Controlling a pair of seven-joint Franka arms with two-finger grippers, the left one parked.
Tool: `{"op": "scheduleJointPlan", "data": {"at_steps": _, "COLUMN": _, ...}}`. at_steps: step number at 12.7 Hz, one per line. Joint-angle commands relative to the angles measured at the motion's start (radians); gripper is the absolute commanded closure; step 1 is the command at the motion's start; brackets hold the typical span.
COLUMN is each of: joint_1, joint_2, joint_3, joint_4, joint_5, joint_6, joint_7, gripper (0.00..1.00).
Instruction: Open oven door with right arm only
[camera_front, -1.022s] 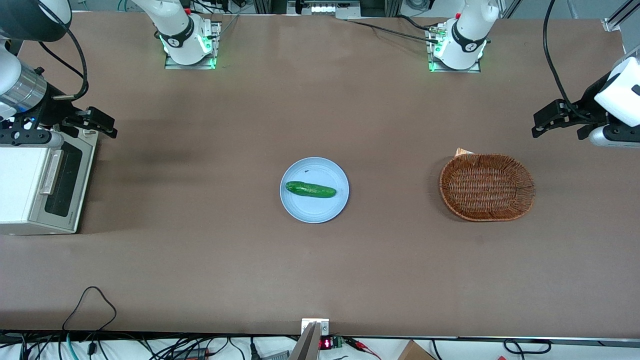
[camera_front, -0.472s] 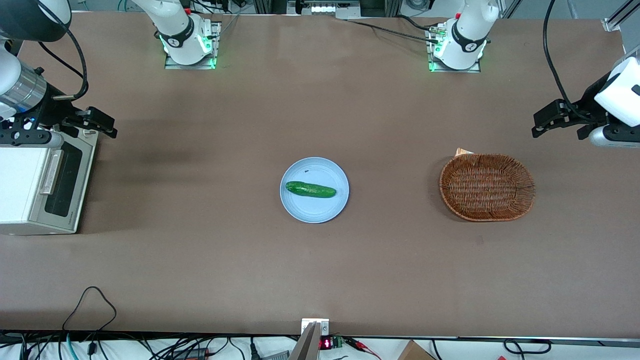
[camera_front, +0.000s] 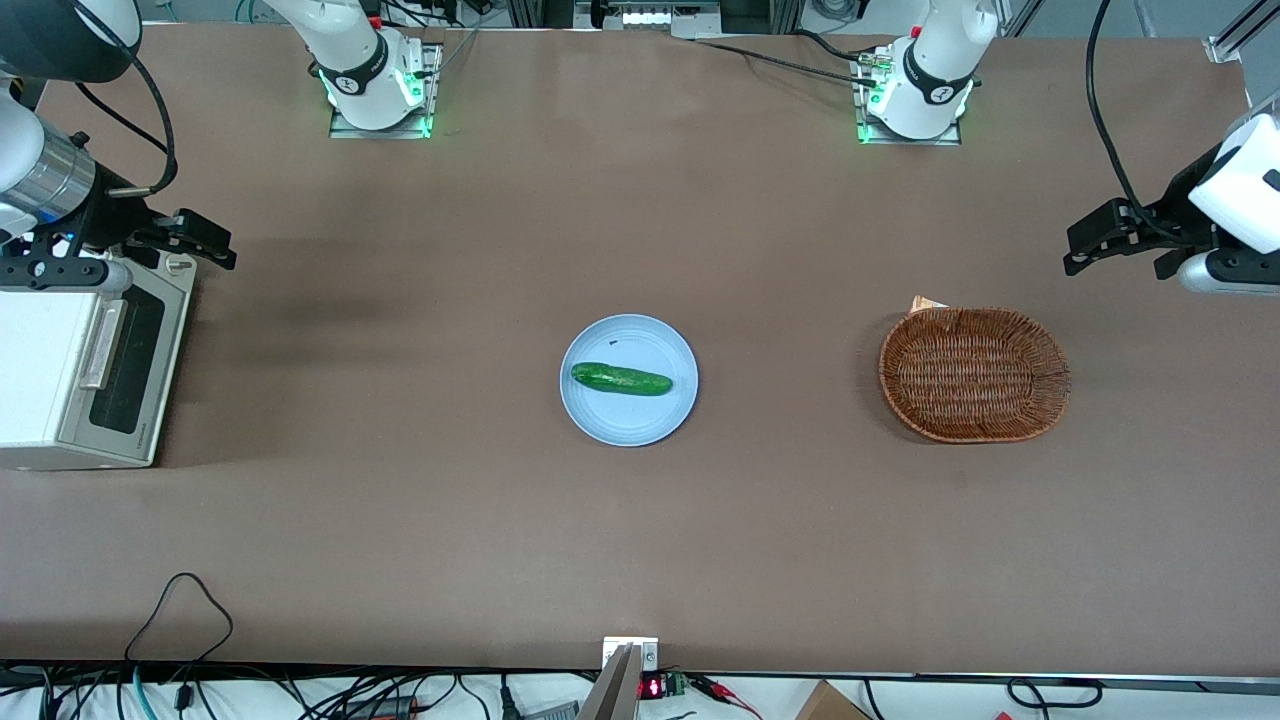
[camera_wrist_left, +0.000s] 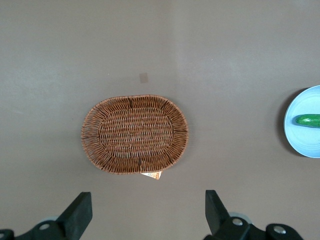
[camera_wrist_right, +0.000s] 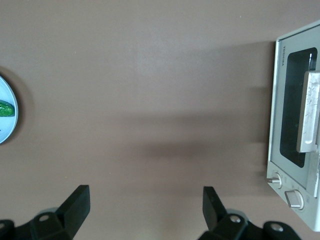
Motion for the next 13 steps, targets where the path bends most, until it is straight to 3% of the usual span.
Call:
{"op": "scheduleJointPlan", "data": {"at_steps": 1, "joint_1": -0.006, "joint_2": 0.024, "joint_3": 0.002, "joint_4": 0.034, "joint_5": -0.007, "joint_6": -0.035, "joint_7": -0.019, "gripper": 0.00}}
{"op": "scheduleJointPlan", "data": {"at_steps": 2, "joint_1": -0.004, "joint_2": 0.024, "joint_3": 0.004, "joint_4": 0.034, "joint_5": -0.006, "joint_6": -0.044, "joint_7": -0.021, "gripper": 0.01}}
{"op": "scheduleJointPlan", "data": {"at_steps": 3, "joint_1": -0.006, "joint_2": 0.027, "joint_3": 0.004, "joint_4": 0.035, "joint_5": -0.004, "joint_6": -0.039, "joint_7": -0.022, "gripper": 0.17}}
{"op": "scheduleJointPlan", "data": {"at_steps": 4, "joint_1": -0.004, "joint_2": 0.027, "joint_3": 0.004, "joint_4": 0.035, "joint_5": -0.004, "joint_6": -0.041, "joint_7": -0.006, "gripper": 0.53}}
{"op": "scheduleJointPlan", "data": {"at_steps": 5, "joint_1": -0.006, "joint_2": 0.027, "joint_3": 0.004, "joint_4": 0.037, "joint_5": -0.003, "joint_6": -0.045, "joint_7": -0.002, "gripper": 0.79}}
{"op": "scheduleJointPlan", "data": {"at_steps": 6, "joint_1": -0.006, "joint_2": 0.027, "joint_3": 0.004, "joint_4": 0.037, "joint_5": -0.004, "joint_6": -0.044, "joint_7": -0.004, "gripper": 0.87}}
{"op": "scheduleJointPlan", "data": {"at_steps": 8, "joint_1": -0.006, "joint_2": 0.030, "joint_3": 0.004, "joint_4": 0.039, "joint_5": -0.010, "joint_6": -0.045, "joint_7": -0.010, "gripper": 0.99}}
{"op": "scheduleJointPlan", "data": {"at_steps": 12, "joint_1": -0.006, "joint_2": 0.032, "joint_3": 0.002, "joint_4": 0.040, "joint_5": -0.022, "joint_6": -0.073, "joint_7": -0.013, "gripper": 0.99}}
{"op": "scheduleJointPlan", "data": {"at_steps": 13, "joint_1": -0.004, "joint_2": 0.032, "joint_3": 0.004, "joint_4": 0.040, "joint_5": -0.065, "joint_6": -0.090, "joint_7": -0.013, "gripper": 0.99}}
